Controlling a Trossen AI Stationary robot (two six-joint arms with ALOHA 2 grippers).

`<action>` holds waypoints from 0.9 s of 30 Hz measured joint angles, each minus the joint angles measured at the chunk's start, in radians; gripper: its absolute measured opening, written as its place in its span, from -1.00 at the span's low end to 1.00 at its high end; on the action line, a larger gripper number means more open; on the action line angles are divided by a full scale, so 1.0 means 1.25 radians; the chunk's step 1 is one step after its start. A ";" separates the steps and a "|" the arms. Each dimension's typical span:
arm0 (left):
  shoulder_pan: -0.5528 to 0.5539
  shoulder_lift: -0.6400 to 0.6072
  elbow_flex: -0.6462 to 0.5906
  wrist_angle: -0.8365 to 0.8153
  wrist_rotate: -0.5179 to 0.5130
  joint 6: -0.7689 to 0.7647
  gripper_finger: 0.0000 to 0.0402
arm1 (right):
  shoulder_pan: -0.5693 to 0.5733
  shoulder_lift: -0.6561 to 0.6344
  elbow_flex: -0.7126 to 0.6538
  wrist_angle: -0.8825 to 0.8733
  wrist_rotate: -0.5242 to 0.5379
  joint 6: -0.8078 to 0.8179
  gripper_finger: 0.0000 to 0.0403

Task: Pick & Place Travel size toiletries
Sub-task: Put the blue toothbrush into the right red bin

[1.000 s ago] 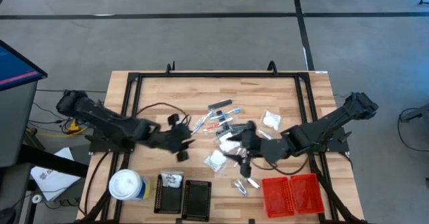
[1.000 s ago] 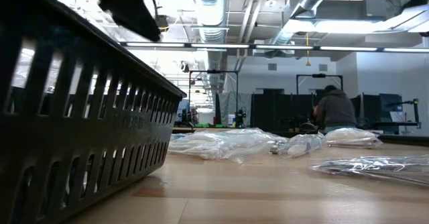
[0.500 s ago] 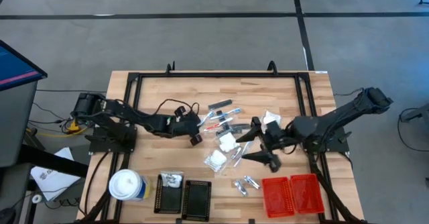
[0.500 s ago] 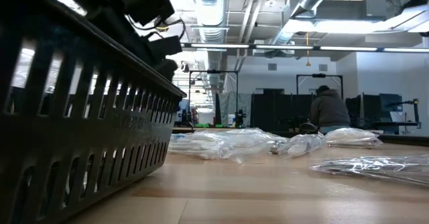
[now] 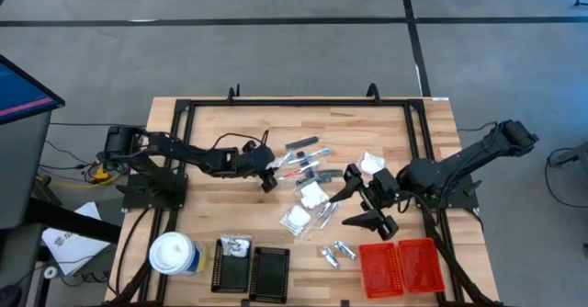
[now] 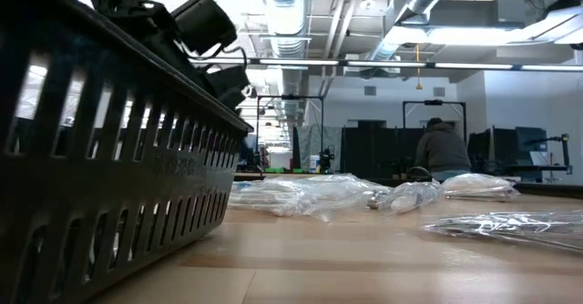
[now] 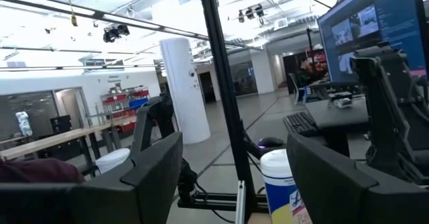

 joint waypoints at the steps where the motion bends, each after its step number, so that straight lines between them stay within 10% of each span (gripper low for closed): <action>1: 0.004 0.001 -0.002 0.004 0.004 -0.001 -0.26 | 0.000 0.000 0.000 0.000 0.000 -0.001 0.29; 19: 0.033 0.180 0.052 0.046 0.050 -0.024 -0.28 | 0.005 0.000 0.000 -0.001 0.000 0.000 0.29; 27: 0.034 0.158 0.050 0.031 0.060 -0.046 -0.91 | 0.005 0.000 0.000 -0.007 0.000 -0.001 0.29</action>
